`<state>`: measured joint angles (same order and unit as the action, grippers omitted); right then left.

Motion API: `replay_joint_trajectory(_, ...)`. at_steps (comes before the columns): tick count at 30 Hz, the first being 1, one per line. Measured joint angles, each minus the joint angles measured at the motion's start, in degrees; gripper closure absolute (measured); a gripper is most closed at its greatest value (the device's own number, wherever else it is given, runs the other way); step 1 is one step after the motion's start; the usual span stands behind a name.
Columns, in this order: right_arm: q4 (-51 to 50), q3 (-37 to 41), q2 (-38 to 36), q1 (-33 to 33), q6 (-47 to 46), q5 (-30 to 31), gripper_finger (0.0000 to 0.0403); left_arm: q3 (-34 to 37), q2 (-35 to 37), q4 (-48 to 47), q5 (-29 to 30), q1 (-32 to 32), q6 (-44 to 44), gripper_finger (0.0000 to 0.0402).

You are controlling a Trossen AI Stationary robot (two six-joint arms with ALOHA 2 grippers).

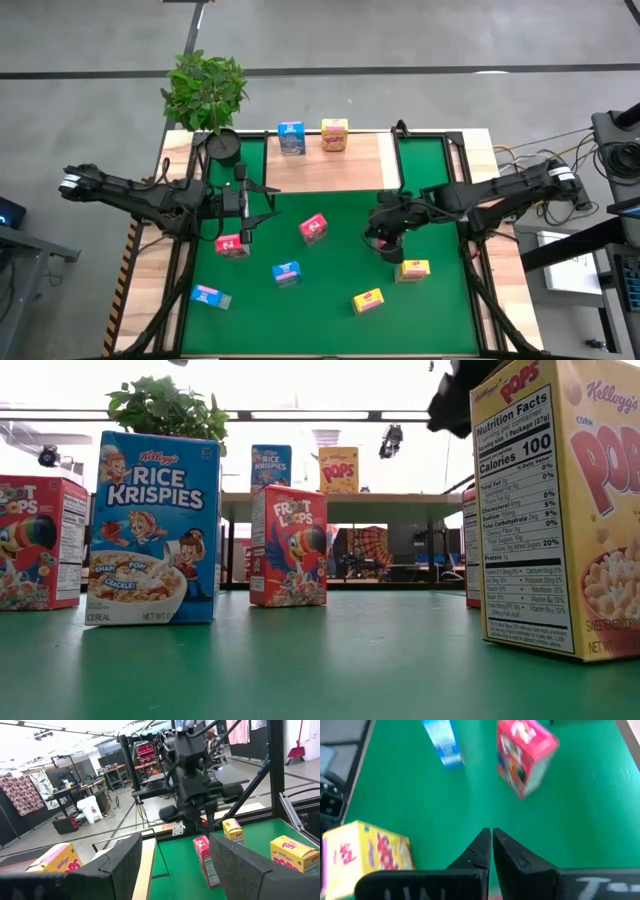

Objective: Stack cereal on shelf
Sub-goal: Put the right red cereal box on the shelf

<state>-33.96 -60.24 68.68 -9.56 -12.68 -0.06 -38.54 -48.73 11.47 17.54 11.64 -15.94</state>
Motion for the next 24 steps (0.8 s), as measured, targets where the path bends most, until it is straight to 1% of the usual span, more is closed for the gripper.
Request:
replay_joint_trajectory(3, -8.08, -3.46, -0.06, 0.05, -3.14, 0.07, 0.039, 0.0, -0.45, 0.0, 0.0, 0.0, 0.0, 0.0187)
replay_joint_trajectory(6, -14.46, -6.34, -0.05, 0.04, -4.29, 0.06, 0.0373, 0.0, -1.01, -0.01, 0.02, 0.0, -0.02, 0.0187)
replay_joint_trajectory(9, -20.04, -8.5, -0.04, 0.04, -4.27, 0.07, 0.0339, 0.0, -1.3, 0.0, 0.02, 0.0, -0.08, 0.0187)
replay_joint_trajectory(12, -23.85, -9.11, -0.06, 0.04, -4.28, 0.09, 0.0292, 0.0, -1.33, 0.02, 0.02, 0.0, -0.2, 0.0187)
replay_joint_trajectory(18, -23.63, -4.29, 0.36, 0.04, -2.67, 0.11, 0.0194, 0.0, -1.33, 0.02, 0.02, 0.0, -0.24, 0.0187)
replay_joint_trajectory(21, -23.34, -2.11, 0.55, 0.04, -1.16, 0.09, 0.0161, 0.0, -1.33, 0.02, 0.02, 0.0, -0.26, 0.0187)
replay_joint_trajectory(24, -21.28, -0.81, 0.53, 0.03, -0.29, -0.21, 0.0139, 0.0, -1.37, 0.02, 0.02, 0.0, -0.84, 0.0187)
